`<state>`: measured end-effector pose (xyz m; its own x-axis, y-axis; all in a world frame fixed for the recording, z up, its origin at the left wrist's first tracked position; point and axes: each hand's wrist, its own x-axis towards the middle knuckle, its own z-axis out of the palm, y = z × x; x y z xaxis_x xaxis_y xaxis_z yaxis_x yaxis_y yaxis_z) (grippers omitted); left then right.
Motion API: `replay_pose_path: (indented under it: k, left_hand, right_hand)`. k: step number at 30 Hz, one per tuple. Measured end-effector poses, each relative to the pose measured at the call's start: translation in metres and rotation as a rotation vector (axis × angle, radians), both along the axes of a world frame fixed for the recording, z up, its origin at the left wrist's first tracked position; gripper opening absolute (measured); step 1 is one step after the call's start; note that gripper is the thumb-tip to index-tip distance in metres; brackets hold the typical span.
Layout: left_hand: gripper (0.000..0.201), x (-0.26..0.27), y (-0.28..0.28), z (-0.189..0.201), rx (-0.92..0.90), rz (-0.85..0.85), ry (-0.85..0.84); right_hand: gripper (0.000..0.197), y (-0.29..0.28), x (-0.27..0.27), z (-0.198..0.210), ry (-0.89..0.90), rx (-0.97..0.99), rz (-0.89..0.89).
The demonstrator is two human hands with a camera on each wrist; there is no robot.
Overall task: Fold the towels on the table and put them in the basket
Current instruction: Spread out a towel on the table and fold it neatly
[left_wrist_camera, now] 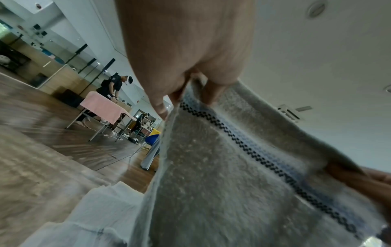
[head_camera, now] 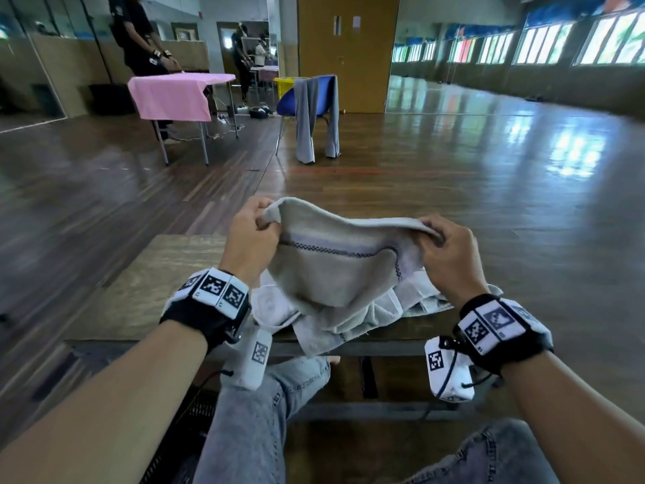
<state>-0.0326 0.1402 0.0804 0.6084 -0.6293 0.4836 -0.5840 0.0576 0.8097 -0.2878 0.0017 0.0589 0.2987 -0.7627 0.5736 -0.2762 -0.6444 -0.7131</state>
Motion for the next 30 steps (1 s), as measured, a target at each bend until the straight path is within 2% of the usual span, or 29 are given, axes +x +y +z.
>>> replay_pose_path:
  k: [2,6,9,11,13,15,16,19,23,26,30]
  left_hand:
    - [0.016,0.005,-0.009,-0.010,-0.017,-0.034,0.002]
    - [0.008,0.013,-0.028,-0.038,0.204,-0.100,-0.126]
    - [0.016,0.026,-0.037,-0.055,0.225,-0.126,-0.089]
    - [0.031,0.036,-0.039,-0.066,0.328,-0.224,-0.108]
    - [0.049,0.044,-0.038,-0.079,0.539,-0.336,-0.178]
    - [0.054,0.046,-0.036,-0.095,0.726,-0.413,-0.293]
    - [0.051,0.045,-0.036,-0.105,0.768,-0.432,-0.317]
    - [0.023,0.041,-0.041,-0.129,0.713,-0.391,-0.314]
    - [0.015,0.024,-0.052,-0.140,0.601,-0.497,-0.214]
    - [0.014,0.010,-0.059,-0.142,0.636,-0.651,-0.162]
    - [0.009,-0.004,-0.067,-0.140,0.617,-0.669,-0.047]
  right_hand:
    - [0.013,-0.004,0.001,-0.002,0.006,0.056,0.030]
    - [0.006,-0.009,0.005,-0.011,0.070,0.112,0.097]
    - [0.008,-0.015,0.007,-0.023,0.066,0.134,0.085]
    - [0.015,-0.021,0.007,-0.038,0.078,0.163,0.070]
    - [0.023,-0.029,0.008,-0.059,0.180,0.255,0.130]
    - [0.029,-0.033,0.009,-0.082,0.398,0.335,0.211]
    - [0.029,-0.033,0.010,-0.094,0.501,0.344,0.225]
    - [0.023,-0.035,0.019,-0.116,0.586,0.319,0.215]
    - [0.016,-0.033,0.046,-0.123,0.589,0.250,0.245]
    - [0.026,-0.027,0.058,-0.123,0.675,0.271,0.311]
    - [0.027,-0.023,0.056,-0.118,0.534,0.376,0.332]
